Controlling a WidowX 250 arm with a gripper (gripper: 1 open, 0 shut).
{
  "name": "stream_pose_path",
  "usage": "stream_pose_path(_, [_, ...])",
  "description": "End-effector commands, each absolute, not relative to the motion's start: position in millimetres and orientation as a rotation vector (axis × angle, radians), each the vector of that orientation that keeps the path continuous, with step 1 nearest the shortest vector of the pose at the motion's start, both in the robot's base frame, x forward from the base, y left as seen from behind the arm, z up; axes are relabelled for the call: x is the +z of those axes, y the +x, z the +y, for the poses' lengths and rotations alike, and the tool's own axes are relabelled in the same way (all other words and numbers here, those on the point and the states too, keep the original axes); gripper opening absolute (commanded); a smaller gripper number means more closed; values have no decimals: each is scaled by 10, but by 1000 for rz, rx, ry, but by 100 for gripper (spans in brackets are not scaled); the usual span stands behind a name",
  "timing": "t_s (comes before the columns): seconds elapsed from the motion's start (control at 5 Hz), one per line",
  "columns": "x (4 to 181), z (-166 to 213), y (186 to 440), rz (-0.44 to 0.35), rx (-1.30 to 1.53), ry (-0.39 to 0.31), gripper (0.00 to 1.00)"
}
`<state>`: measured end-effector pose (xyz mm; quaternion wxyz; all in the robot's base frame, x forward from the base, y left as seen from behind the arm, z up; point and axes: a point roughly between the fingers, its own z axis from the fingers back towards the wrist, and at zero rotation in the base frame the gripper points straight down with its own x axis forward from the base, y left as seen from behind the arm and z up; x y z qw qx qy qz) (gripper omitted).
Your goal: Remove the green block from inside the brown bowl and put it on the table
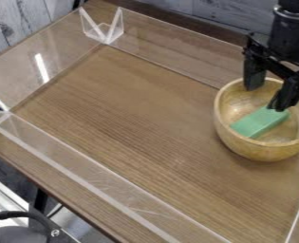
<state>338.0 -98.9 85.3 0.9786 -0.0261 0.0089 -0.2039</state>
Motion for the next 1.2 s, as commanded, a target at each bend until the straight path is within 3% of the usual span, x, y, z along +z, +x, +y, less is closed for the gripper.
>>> stream_pose_path(0.0, [964,-971,3450,-27,-410,-61,100])
stream_pose_path(0.2, [980,-958,3445,-33,-416,-65,100])
stream_pose_path(1.0, [688,-964,3541,-3,-408,-66,100])
